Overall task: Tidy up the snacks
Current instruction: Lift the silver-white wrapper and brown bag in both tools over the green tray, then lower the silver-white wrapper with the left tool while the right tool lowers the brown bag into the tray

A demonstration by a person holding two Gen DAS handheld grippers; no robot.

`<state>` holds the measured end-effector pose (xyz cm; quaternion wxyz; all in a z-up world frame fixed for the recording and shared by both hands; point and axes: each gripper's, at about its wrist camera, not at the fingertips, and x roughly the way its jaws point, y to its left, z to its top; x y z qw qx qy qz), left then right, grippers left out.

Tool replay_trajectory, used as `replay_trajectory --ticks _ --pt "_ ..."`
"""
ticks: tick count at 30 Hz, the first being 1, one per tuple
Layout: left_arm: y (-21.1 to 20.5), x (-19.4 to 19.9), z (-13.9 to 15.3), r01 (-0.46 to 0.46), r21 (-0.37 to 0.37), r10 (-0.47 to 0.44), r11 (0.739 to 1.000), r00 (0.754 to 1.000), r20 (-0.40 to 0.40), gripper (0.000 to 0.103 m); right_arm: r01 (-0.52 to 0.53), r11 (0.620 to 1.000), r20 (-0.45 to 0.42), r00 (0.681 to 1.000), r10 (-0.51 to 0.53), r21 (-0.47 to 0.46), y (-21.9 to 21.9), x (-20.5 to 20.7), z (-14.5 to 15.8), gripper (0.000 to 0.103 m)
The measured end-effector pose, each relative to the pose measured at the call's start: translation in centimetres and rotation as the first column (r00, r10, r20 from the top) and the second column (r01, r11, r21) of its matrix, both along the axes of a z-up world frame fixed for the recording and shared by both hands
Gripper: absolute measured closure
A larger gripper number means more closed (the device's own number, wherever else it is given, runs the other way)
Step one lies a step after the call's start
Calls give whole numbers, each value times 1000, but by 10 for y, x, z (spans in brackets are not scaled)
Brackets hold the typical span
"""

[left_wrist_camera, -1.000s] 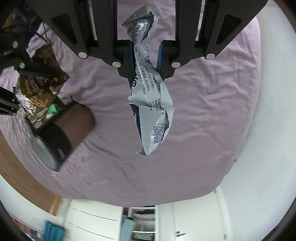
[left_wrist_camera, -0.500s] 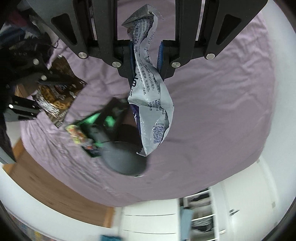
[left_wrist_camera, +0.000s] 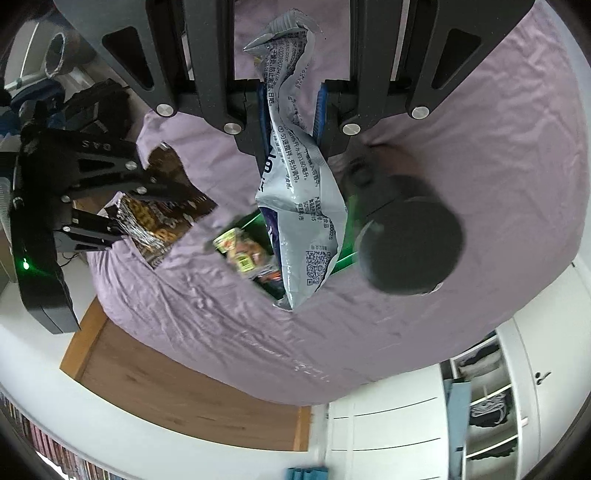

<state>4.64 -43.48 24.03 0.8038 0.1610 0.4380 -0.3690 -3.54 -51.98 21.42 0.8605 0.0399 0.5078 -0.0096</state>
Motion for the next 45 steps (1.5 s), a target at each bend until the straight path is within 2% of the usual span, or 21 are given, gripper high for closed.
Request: replay_trajectory --ticks 8,12,22,28,34,40,45 --pt "-57 20 -19 -16 9 16 1000 999 -39 87 53 998 52 997 -51 -32 -52 32 -4 103" --pt "-78 35 -34 -54 19 55 998 997 -53 87 55 997 64 997 -52 -45 -72 58 -15 103" --pt "-130 72 -110 -151 104 160 983 984 -82 87 26 999 38 999 -25 -25 -107 132 -74 103" --pt "-146 90 -156 -210 156 230 965 965 -126 87 5 1000 5 1000 -5 -8 -122 179 -120 103" --pt "-155 106 -193 -254 212 286 944 948 -136 87 -17 1000 -31 999 18 16 -130 212 -165 103" --pt "-150 120 -222 -300 265 344 916 929 -136 87 -61 997 -53 997 63 39 -126 231 -194 103" --pt "-142 125 -234 -338 284 385 897 914 -130 86 -88 995 -62 994 91 51 -118 241 -212 103"
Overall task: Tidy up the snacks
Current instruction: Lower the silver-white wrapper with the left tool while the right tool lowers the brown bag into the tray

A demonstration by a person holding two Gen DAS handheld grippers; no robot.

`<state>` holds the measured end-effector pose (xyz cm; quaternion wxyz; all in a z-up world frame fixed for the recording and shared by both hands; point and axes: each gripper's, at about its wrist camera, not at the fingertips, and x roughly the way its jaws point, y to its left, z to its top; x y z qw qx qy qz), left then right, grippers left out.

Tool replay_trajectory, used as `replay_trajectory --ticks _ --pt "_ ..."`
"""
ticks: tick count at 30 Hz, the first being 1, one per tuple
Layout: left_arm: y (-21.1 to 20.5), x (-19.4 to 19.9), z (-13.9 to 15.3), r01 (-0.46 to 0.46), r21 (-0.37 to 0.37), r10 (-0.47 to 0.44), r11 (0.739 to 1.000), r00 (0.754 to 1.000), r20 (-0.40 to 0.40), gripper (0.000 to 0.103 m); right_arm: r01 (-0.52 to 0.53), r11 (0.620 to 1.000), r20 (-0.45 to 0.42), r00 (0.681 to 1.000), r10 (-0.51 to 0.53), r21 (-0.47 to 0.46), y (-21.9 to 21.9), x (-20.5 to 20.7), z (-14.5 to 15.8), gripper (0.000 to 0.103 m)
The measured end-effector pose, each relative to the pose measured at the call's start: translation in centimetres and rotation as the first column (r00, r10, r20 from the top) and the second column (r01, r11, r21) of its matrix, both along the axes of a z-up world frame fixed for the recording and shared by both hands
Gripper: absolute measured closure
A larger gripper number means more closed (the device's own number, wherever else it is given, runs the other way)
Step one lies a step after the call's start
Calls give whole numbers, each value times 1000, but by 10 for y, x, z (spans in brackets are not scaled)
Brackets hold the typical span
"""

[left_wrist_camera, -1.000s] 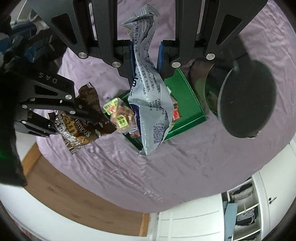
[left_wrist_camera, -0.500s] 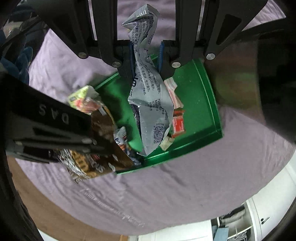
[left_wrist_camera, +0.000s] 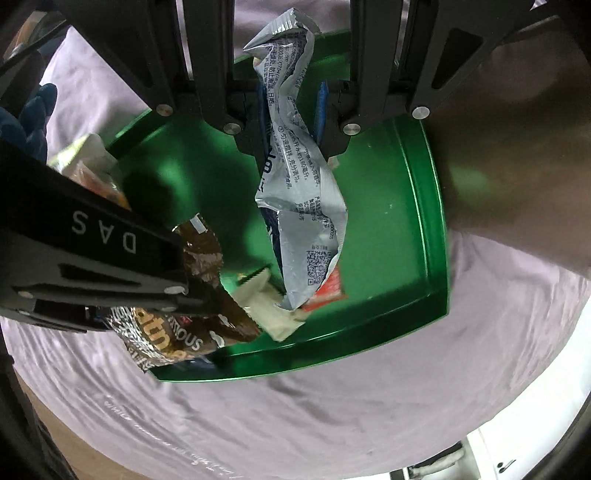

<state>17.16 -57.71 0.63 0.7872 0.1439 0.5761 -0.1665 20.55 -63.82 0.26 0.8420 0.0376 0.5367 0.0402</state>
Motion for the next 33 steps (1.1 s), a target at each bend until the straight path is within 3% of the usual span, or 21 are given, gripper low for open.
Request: replay_trajectory --ticks 7,28,31,33 --pt "6 7 -11 -41 6 41 999 999 -8 86 -18 1000 -12 1000 18 -12 6 7 -20 103" --pt "16 -2 -9 -59 -22 59 998 998 17 85 -16 999 7 1000 16 -39 10 5 -21 103" --pt "16 -2 -6 -62 -25 62 998 998 22 80 -6 999 15 1000 7 -42 7 5 -18 103" --pt "17 -3 -3 -65 -25 66 998 997 34 68 -5 999 21 1000 6 -49 6 4 -16 97"
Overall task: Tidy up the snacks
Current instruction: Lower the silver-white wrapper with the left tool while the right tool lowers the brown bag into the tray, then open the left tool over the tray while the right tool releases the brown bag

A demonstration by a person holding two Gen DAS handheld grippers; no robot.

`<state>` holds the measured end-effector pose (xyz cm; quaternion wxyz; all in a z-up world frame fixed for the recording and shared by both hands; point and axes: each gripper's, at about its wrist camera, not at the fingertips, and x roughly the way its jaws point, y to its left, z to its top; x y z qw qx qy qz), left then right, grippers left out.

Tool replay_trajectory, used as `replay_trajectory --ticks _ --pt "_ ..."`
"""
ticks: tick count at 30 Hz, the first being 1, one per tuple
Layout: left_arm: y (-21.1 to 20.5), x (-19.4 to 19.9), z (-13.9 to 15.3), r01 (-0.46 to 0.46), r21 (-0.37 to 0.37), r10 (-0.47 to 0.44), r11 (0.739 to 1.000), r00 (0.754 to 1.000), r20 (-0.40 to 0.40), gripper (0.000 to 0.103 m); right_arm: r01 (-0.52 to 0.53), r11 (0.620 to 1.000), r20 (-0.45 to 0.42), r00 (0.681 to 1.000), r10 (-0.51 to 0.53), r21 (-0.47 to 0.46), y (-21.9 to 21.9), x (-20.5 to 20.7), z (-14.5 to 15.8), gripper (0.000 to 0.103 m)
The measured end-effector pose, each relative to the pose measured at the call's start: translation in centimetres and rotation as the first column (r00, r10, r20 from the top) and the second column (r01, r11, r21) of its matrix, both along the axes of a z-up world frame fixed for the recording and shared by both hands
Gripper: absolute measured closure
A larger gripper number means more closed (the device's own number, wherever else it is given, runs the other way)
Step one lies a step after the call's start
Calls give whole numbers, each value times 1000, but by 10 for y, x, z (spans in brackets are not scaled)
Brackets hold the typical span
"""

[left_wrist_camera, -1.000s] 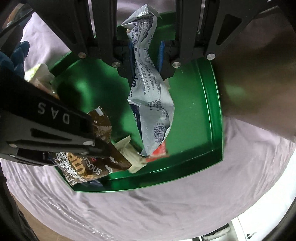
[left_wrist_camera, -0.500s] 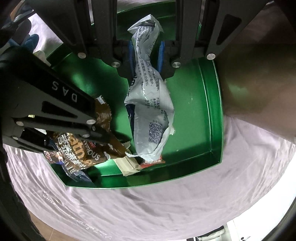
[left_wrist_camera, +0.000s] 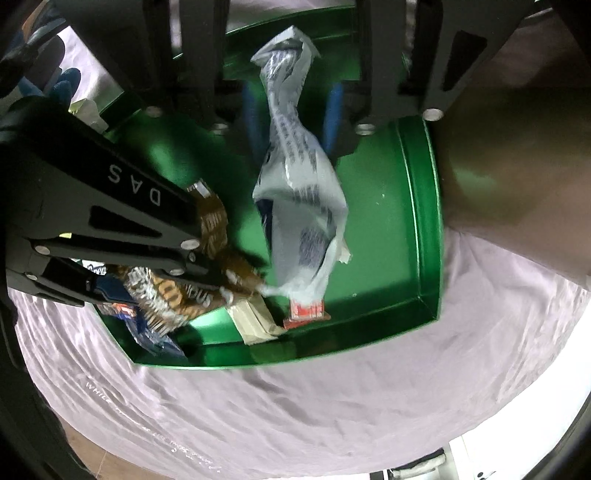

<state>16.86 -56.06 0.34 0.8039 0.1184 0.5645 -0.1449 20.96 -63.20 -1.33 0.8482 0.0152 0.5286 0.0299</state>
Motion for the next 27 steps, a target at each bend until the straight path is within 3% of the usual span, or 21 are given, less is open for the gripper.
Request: replay_trajectory --ticks 5,7,10,12,13,16,17,18,27 --pt "-1 0 6 -5 -11 5 1000 1000 5 67 7 1000 23 1000 -6 -2 -4 0 10 89" --pt "-2 -1 8 -5 -14 5 1000 1000 8 66 14 1000 41 999 -14 0 -7 -2 17 67" --pt "-5 -3 13 -2 -21 2 1000 1000 22 60 28 1000 75 997 -28 -1 -11 -5 31 60" --pt "-6 -3 16 -2 -23 3 1000 999 32 58 39 999 98 994 -38 -8 -13 -7 39 46" --pt "-6 -4 18 -2 -27 2 1000 999 34 57 49 999 116 992 -47 -11 -15 -9 45 34" --pt "-8 -6 24 8 -33 -6 999 999 40 55 88 996 167 982 -83 -20 -22 -19 63 27" --pt "-8 -7 26 13 -42 -11 999 999 39 55 98 995 178 980 -92 -24 -23 -21 68 14" --pt "-9 -8 29 15 -49 -13 999 999 45 54 109 994 194 976 -102 -27 -24 -25 74 8" --pt "-11 -42 55 71 -152 -52 986 991 124 47 159 984 294 947 -127 -85 -23 -74 121 0"
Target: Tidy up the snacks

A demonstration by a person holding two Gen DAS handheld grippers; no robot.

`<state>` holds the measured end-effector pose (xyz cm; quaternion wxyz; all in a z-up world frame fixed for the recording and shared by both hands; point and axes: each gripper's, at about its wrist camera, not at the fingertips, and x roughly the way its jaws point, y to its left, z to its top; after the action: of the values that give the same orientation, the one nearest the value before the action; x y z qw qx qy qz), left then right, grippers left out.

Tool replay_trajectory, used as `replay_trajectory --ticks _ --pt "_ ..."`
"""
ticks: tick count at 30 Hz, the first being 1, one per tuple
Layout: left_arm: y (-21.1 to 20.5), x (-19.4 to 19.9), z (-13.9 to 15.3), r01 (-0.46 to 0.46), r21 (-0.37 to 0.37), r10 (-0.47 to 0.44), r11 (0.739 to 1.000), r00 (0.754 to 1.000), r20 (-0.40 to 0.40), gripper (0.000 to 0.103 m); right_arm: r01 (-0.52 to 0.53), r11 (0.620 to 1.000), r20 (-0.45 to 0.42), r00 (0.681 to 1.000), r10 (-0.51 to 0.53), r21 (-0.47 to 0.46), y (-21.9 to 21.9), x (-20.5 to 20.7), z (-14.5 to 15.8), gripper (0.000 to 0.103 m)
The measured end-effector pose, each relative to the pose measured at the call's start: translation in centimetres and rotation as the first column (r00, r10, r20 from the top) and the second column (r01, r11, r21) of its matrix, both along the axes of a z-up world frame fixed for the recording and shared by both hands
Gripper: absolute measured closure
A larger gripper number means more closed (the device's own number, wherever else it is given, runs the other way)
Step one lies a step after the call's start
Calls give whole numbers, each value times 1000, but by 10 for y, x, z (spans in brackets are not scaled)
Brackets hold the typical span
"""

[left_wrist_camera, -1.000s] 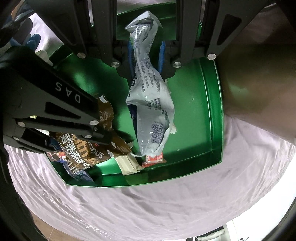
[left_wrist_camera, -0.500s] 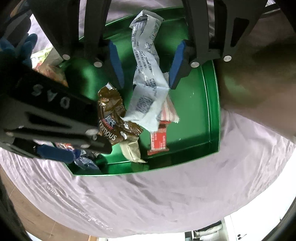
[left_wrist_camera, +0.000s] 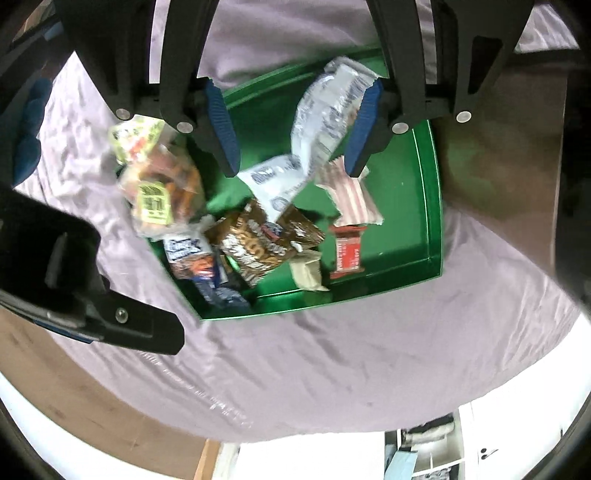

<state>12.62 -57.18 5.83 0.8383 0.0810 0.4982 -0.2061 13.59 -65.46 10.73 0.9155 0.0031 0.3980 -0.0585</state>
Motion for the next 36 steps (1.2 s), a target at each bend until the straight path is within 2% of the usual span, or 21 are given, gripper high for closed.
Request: replay_trajectory --ticks 2,8,15,19,25,32,36 --pt "3 -8 2 10 -18 -9 1000 1000 15 43 4 1000 14 1000 -4 -14 4 -11 5 0" --pt "33 -43 14 2 -58 4 998 995 101 43 4 999 59 998 -1 -42 27 -52 10 0" --pt "61 -76 27 -18 -94 32 995 988 150 43 18 998 77 997 -13 -60 43 -94 10 0" --pt "74 -91 36 -30 -109 50 994 982 184 42 39 996 90 995 -32 -76 43 -111 15 0" --pt "80 -105 48 -13 -138 44 990 973 226 29 73 995 90 994 -67 -61 36 -126 8 0" --pt "75 -110 60 3 -153 33 988 971 235 27 86 995 96 992 -81 -49 28 -137 3 0" --pt "77 -119 67 8 -134 25 991 969 247 27 109 994 102 989 -106 -25 17 -151 3 0"
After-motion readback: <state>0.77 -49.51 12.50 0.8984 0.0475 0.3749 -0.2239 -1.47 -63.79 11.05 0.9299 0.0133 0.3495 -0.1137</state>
